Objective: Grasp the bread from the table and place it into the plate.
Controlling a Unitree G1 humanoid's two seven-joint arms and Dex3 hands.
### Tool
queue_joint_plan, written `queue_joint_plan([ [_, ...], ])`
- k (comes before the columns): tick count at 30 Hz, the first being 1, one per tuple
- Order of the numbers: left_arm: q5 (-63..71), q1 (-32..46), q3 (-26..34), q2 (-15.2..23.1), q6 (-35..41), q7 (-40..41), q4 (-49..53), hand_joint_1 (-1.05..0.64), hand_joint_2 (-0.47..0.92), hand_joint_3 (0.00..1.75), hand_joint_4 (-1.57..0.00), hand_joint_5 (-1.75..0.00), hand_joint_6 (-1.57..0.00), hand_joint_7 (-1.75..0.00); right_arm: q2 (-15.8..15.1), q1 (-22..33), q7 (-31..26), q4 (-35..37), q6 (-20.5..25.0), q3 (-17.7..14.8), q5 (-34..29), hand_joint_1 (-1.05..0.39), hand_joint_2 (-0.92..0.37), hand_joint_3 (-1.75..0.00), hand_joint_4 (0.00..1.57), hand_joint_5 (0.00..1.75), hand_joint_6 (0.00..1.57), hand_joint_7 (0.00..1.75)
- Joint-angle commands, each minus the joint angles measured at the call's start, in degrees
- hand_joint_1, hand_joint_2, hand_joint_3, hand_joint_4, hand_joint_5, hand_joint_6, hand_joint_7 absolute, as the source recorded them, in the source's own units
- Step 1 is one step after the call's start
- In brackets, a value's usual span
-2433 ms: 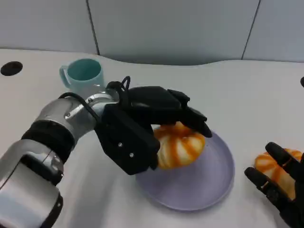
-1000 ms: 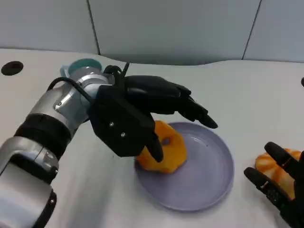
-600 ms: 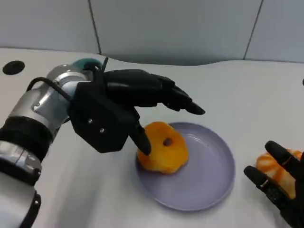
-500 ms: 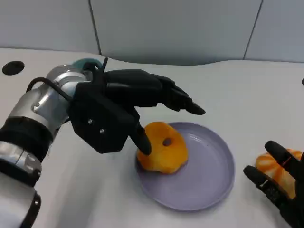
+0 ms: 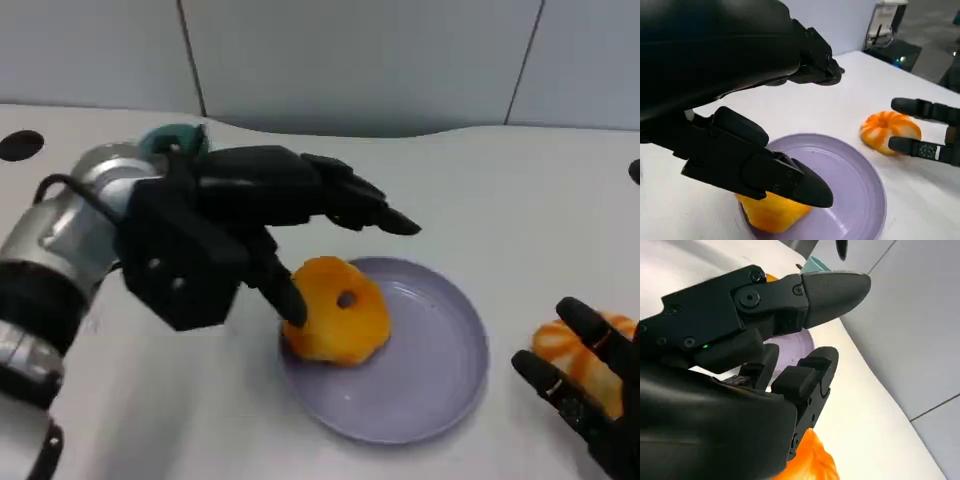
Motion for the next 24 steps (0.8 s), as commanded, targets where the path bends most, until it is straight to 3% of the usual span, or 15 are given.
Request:
queue_joint_plan([
  [1, -3.90, 4.75, 3.65, 3.69, -2.76, 1.03, 0.57, -0.75, 0.92, 0.02, -0.06, -0.32, -0.26, -0.03, -0.76, 0.26, 0.63, 0.56, -0.89, -0.75, -0.07, -0.38, -0.92, -0.27, 0.48, 0.80, 0.79, 0.02],
  [6, -9.06, 11.08, 8.09, 5.58, -2.68, 1.13, 1.12, -0.70, 0.92, 0.08, -0.10, -0.30, -0.28, -0.03, -0.82, 0.39, 0.58, 0.64, -1.15, -0.59, -0.49, -0.38, -0.92, -0.25, 0.50, 0.81, 0.81, 0.03],
  [9, -12.45, 16.12, 11.72, 4.99, -2.17, 3.32, 0.34, -0.63, 0.92, 0.15, -0.23, -0.37, -0.35, -0.05, -0.86, 0.38, 0.59, 0.86, -1.33, -0.50, -0.85, -0.39, -0.92, -0.24, 0.49, 0.81, 0.81, 0.04],
  [10, -13.20, 17.30, 12.62, 4.67, -1.86, 3.95, -0.01, -0.60, 0.92, 0.16, -0.27, -0.51, -0.41, -0.05, -0.88, 0.36, 0.62, 0.94, -1.36, -0.48, -0.91, -0.39, -0.92, -0.24, 0.49, 0.81, 0.81, 0.04],
  [12, -14.15, 20.48, 14.00, 4.50, 0.60, 5.15, -1.93, -0.58, 0.92, 0.16, -0.29, -0.60, -0.44, -0.04, -0.85, 0.24, 0.66, 1.29, -1.35, -0.53, -0.81, -0.39, -0.92, -0.24, 0.49, 0.80, 0.81, 0.04],
  [13, -15.08, 22.91, 14.79, 4.47, 3.22, 5.54, -3.83, -0.54, 0.92, 0.18, -0.25, -0.88, -0.50, -0.07, -0.78, 0.16, 0.43, 1.43, -1.28, -0.56, -0.85, -0.38, -0.92, -0.25, 0.50, 0.80, 0.81, 0.03],
  [14, -15.70, 24.75, 15.40, 4.44, 5.40, 5.80, -5.58, -0.52, 0.92, 0.18, -0.22, -1.02, -0.53, -0.08, -0.73, 0.10, 0.26, 1.53, -1.24, -0.58, -0.88, -0.38, -0.92, -0.26, 0.50, 0.80, 0.81, 0.03],
  [17, -20.59, 31.98, 17.82, 2.71, 14.35, 6.22, -11.42, -0.49, 0.92, 0.13, -0.30, -1.25, -0.65, -0.15, -0.58, 0.10, 0.35, 1.76, -1.66, -0.35, -1.45, -0.38, -0.92, -0.26, 0.50, 0.80, 0.81, 0.04],
  [18, -22.20, 34.39, 18.67, 1.93, 17.53, 6.56, -13.38, -0.48, 0.92, 0.11, -0.36, -1.36, -0.66, -0.28, -0.52, 0.07, 0.46, 1.90, -1.82, -0.29, -1.65, -0.38, -0.92, -0.27, 0.50, 0.80, 0.81, 0.04],
  [19, -23.55, 36.41, 19.41, 1.08, 20.70, 7.05, -15.11, -0.48, 0.92, 0.10, -0.40, -1.46, -0.56, -0.63, -0.40, -0.04, 0.29, 2.10, -1.90, -0.28, -1.89, -0.38, -0.92, -0.27, 0.51, 0.80, 0.82, 0.04],
  [21, -24.82, 38.54, 20.30, 0.00, 24.78, 7.60, -17.59, -0.47, 0.92, 0.08, -0.43, -1.57, -0.43, -1.04, -0.21, -0.24, -0.12, 2.25, -1.78, -0.37, -2.10, -0.38, -0.92, -0.27, 0.51, 0.80, 0.82, 0.04],
  [24, -24.82, 40.29, 21.48, -1.18, 28.76, 8.97, -19.23, -0.45, 0.92, 0.06, -0.45, -1.65, -0.35, -1.29, -0.30, -0.56, 0.75, 3.20, -2.05, -0.74, -1.89, -0.38, -0.92, -0.27, 0.52, 0.79, 0.82, 0.04],
])
